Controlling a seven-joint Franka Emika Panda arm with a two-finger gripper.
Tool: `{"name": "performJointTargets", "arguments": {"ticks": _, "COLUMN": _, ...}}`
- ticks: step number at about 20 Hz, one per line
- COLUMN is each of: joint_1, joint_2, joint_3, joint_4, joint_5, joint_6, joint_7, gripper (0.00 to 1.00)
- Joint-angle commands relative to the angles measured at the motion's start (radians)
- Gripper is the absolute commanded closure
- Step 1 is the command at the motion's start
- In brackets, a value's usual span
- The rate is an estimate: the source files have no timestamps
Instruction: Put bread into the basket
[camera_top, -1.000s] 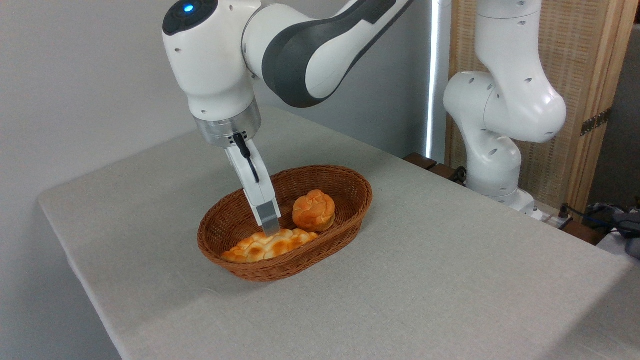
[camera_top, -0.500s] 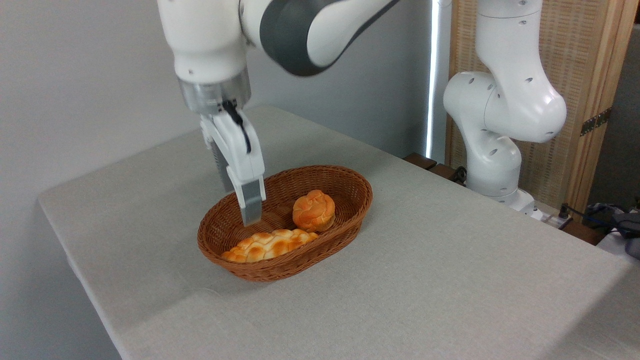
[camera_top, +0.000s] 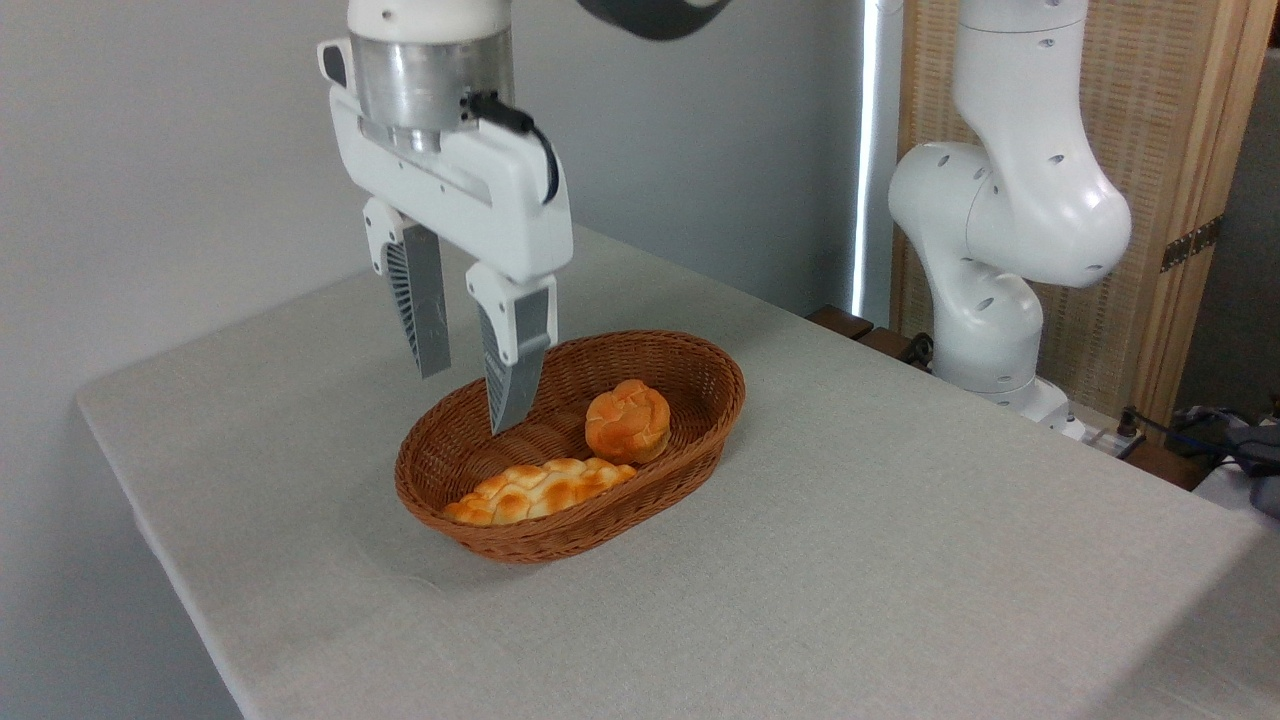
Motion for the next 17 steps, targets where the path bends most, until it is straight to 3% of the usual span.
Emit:
{"name": "performJointTargets", "arguments": {"ticks": 1, "joint_1": -0.062, "joint_2": -0.008, "joint_3": 0.023, "joint_4": 0.009, "joint_5": 0.027, "joint_6": -0.052, "joint_7": -0.121, "gripper": 0.00}}
{"name": "performJointTargets", "arguments": {"ticks": 7, "joint_1": -0.063, "joint_2": -0.008, "joint_3": 0.022, "joint_4": 0.007, "joint_5": 0.027, "joint_6": -0.109, "joint_7": -0.110, "gripper": 0.00}}
{"name": "performJointTargets", "arguments": {"ticks": 17, "joint_1": -0.062, "joint_2": -0.005, "joint_3": 0.022, "joint_4": 0.006, "joint_5": 0.029, "joint_6": -0.106, "joint_7": -0.047, "gripper": 0.00}}
